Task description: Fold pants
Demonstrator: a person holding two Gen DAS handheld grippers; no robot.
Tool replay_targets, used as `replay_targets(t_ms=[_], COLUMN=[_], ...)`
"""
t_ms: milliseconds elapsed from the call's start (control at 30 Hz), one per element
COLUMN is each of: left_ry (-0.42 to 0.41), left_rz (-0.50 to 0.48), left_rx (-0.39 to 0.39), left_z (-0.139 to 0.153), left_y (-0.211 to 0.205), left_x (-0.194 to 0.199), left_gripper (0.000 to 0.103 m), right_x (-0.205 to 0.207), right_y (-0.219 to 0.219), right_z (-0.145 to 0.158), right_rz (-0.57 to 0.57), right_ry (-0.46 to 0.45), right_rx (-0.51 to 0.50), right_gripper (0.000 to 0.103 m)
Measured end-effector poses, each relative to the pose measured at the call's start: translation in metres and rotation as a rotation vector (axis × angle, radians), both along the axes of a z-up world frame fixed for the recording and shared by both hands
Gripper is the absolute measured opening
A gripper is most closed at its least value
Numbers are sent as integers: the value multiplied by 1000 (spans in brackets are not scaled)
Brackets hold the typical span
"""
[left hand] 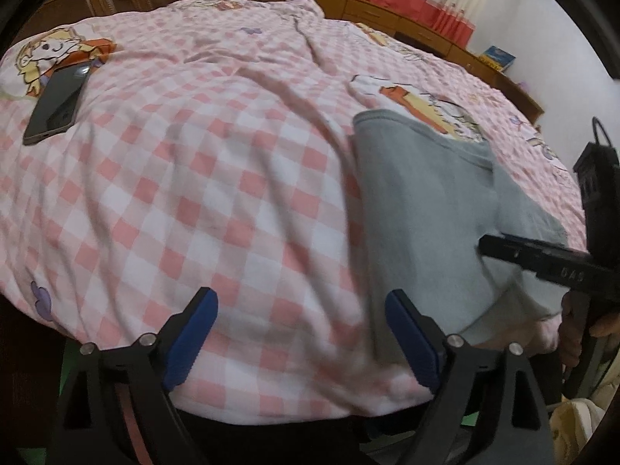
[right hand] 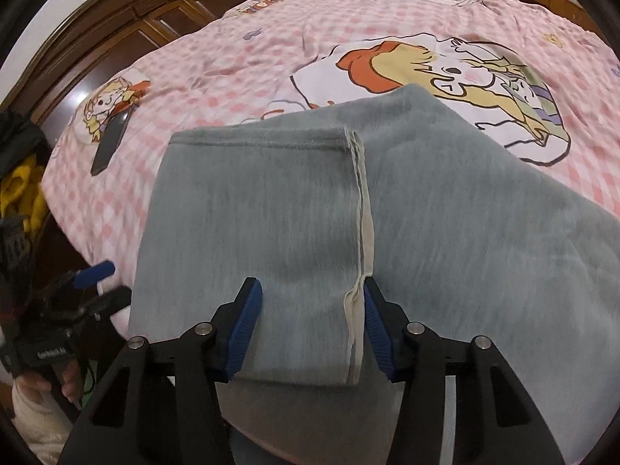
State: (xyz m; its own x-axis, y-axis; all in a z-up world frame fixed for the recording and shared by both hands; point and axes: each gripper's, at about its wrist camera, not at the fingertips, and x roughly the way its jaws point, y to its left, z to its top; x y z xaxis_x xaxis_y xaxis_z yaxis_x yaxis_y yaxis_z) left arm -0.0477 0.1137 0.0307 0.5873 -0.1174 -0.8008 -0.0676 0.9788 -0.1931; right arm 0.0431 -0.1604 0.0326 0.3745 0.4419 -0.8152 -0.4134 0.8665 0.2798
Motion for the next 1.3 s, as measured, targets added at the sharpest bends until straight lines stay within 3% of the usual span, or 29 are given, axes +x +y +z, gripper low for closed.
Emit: replay_targets(t_ms=[100,267,433,500,600,800,1100,1300], left_ry=[29,49,48,45,39,11,-30,-47], left_rz=[21,48,40,39,37,25,26,-77], left_rx=[0,-32,-9,-5,5,31,31,-58], left_z=[-6,-10,-6,-3,2,14,34,48], left_y=[5,8,2,0,-4,-11,-19,-45], left_x=[2,2,-3,-4,-5,-11,-24,-32], left_gripper=[91,91,91,91,91,91,91,91], right_x=[-2,-3,5,4,4,-8,-24,-27], right_y=[2,-1,1,1,-6,-15,-21,-32], right_z=[4,10,-4,-2,4,36,108,138], right_rz=[-4,11,8,2,-18,-37,-57,-116], right_ry=[-22,-25,2,-5,-3,-43,-123,-170], right_rx=[-14,1,1,-15,-3,88,213,229], right_gripper=[44,44,43,24,9,6,6,6])
